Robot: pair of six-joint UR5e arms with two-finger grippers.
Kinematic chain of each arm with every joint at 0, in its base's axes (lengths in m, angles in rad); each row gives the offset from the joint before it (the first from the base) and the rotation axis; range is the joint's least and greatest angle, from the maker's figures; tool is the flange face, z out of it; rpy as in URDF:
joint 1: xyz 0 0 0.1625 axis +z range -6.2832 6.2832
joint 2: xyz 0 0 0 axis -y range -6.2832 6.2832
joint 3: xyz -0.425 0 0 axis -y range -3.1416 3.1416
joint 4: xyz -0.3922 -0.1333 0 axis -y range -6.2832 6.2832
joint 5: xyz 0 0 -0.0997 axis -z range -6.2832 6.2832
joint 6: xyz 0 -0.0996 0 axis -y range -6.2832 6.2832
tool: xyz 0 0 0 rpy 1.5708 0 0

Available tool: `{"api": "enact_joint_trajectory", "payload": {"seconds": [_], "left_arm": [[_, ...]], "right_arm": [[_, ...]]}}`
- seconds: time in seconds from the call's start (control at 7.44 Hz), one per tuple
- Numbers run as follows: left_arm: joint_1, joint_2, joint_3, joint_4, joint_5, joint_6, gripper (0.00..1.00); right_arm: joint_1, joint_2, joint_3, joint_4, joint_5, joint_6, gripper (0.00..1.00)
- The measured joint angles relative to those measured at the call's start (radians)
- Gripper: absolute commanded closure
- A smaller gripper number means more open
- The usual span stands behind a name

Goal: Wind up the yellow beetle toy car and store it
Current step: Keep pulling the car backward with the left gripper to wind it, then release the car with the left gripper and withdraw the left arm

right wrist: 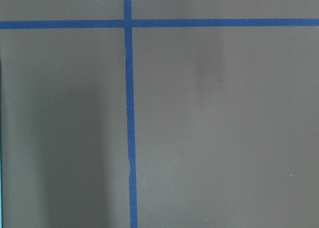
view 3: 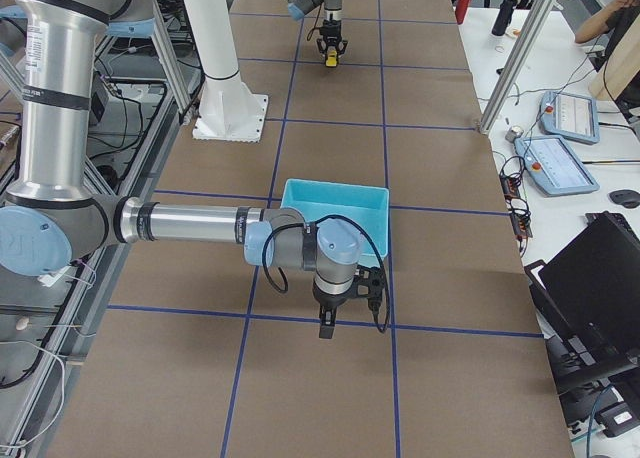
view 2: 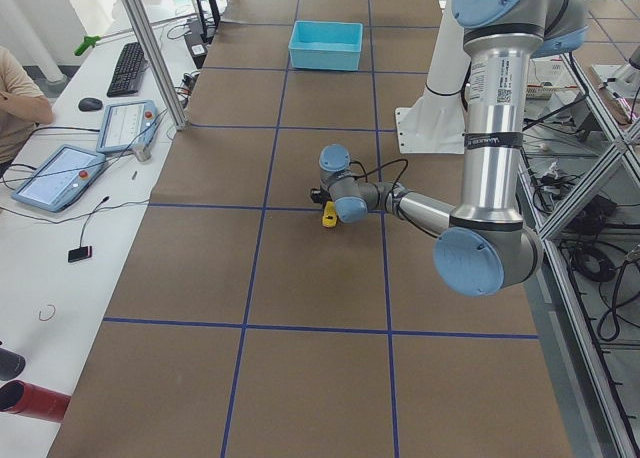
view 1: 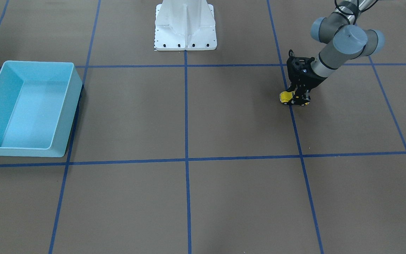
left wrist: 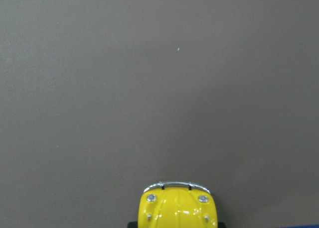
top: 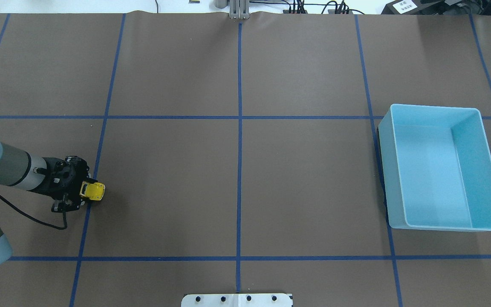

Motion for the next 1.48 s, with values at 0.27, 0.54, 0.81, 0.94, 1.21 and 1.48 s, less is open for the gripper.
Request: {"api": "enact_joint_trajectory", "payload": {"seconds": [0.27, 0.54, 0.81, 0.94, 1.21, 1.48], "left_arm": [[-0.002, 0.013, 0.002, -0.015, -0.002, 0.0, 0.94], [-0.004, 0.015, 0.005, -0.022, -0.002, 0.0, 0.94], [-0.005, 0.017, 0.011, -0.029, -0.003, 0.001, 0.94], [-0.007, 0.017, 0.012, -0.03, -0.003, 0.001, 0.94], [-0.009, 0.02, 0.012, -0.032, -0.007, 0.002, 0.09], [-0.021, 0.026, 0.021, -0.031, -0.027, 0.03, 0.0]], "right_arm": [[0.0, 0.0, 0.0, 0.0, 0.0, 0.0, 0.0], [0.0, 0.0, 0.0, 0.0, 0.0, 0.0, 0.0], [0.0, 0.0, 0.0, 0.0, 0.0, 0.0, 0.0], [0.0, 0.0, 0.0, 0.0, 0.0, 0.001, 0.0], [0.0, 0.0, -0.001, 0.0, 0.0, 0.0, 0.0], [0.0, 0.0, -0.003, 0.0, 0.0, 0.0, 0.0]]}}
